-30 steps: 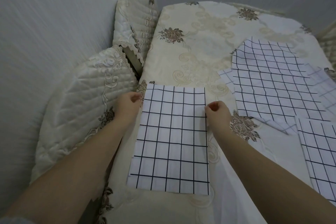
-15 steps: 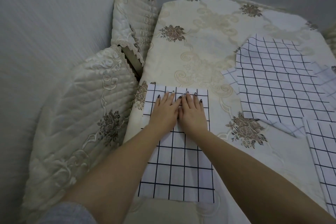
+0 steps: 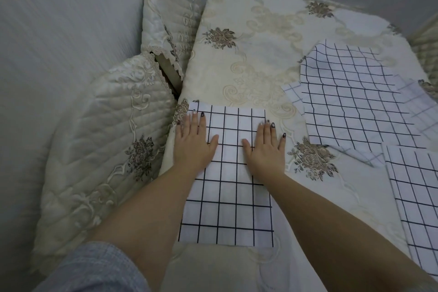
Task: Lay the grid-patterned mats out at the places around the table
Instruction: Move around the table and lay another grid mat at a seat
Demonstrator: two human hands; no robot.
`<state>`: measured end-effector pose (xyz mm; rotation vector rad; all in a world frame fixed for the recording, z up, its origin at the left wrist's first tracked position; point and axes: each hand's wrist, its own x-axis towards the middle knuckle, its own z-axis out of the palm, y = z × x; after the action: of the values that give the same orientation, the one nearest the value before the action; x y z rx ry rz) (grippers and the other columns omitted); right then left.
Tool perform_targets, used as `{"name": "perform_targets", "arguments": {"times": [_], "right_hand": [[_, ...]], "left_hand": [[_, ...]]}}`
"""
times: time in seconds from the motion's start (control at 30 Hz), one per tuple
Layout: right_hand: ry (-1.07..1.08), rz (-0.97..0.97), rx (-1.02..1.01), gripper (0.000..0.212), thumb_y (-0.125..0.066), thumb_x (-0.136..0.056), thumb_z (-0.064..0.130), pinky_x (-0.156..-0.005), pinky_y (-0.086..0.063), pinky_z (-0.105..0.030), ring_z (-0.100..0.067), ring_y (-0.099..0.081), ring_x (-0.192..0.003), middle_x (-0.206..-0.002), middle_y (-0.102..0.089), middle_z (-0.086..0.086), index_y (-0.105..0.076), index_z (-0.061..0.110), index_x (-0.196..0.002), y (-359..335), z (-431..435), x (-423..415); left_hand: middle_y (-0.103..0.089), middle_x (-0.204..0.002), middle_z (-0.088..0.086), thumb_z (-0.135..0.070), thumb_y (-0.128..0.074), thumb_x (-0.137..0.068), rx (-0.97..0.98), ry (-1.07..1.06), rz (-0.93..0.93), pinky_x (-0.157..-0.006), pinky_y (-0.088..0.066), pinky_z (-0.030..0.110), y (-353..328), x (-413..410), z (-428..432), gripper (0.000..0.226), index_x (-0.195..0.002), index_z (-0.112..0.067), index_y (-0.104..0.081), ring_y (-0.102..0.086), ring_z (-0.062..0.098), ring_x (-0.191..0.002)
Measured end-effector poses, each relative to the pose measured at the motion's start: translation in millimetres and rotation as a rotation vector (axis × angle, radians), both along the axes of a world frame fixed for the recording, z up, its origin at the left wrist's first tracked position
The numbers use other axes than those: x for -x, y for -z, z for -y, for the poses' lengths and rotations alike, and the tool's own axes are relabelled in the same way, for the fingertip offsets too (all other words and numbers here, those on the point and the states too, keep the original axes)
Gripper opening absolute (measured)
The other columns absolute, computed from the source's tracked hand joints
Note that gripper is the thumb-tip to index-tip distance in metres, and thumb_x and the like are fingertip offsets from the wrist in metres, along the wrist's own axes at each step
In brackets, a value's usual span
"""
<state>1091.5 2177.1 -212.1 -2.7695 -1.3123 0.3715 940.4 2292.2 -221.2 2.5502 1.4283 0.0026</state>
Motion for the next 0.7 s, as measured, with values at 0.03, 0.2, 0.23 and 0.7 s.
{"name": "perform_targets", "arguments": {"times": [0.03, 0.2, 0.23, 0.7], "right_hand": [[0.0, -0.006, 0.003, 0.074, -0.01, -0.095, 0.058, -0.119, 0.01, -0.047, -0.018, 0.013, -0.148, -0.161, 0.01, -0.004, 0.009, 0.014, -0.151, -1, 5, -1], [-0.037, -0.007, -0.006, 0.069, -0.007, -0.097, 0.052, -0.119, 0.01, -0.046, -0.019, 0.014, -0.147, -0.161, 0.012, -0.004, 0.007, 0.012, -0.151, -9, 28, 16], [-0.064, -0.001, -0.032, 0.07, -0.003, -0.094, 0.051, -0.119, 0.011, -0.045, -0.018, 0.013, -0.148, -0.161, 0.011, -0.004, 0.005, 0.012, -0.152, -10, 33, 27], [-0.088, 0.05, -0.055, 0.071, -0.016, -0.094, 0.056, -0.116, 0.009, -0.041, -0.016, -0.005, -0.147, -0.159, -0.007, -0.004, -0.013, 0.011, -0.15, 5, 119, 113]], "left_hand": [[0.006, -0.161, 0.007, -0.057, -0.017, -0.095, 0.013, 0.003, -0.005, -0.12, 0.002, 0.044, -1, 6, 1, 0.074, -0.153, -0.013, 0.0, 0.012, 0.022, -0.148], [0.006, -0.161, 0.007, -0.052, -0.021, -0.096, 0.042, -0.01, 0.052, -0.119, 0.005, 0.043, -13, 33, 25, 0.073, -0.152, -0.012, -0.001, 0.013, 0.022, -0.147], [0.006, -0.161, 0.007, -0.05, -0.021, -0.096, 0.028, 0.004, 0.061, -0.118, 0.007, 0.043, -16, 36, 35, 0.071, -0.152, -0.013, -0.001, 0.013, 0.022, -0.147], [-0.034, -0.154, 0.005, -0.049, -0.026, -0.096, -0.023, 0.136, -0.014, -0.113, -0.015, 0.048, -2, 88, 148, 0.057, -0.145, -0.021, -0.036, -0.025, 0.026, -0.144]]}}
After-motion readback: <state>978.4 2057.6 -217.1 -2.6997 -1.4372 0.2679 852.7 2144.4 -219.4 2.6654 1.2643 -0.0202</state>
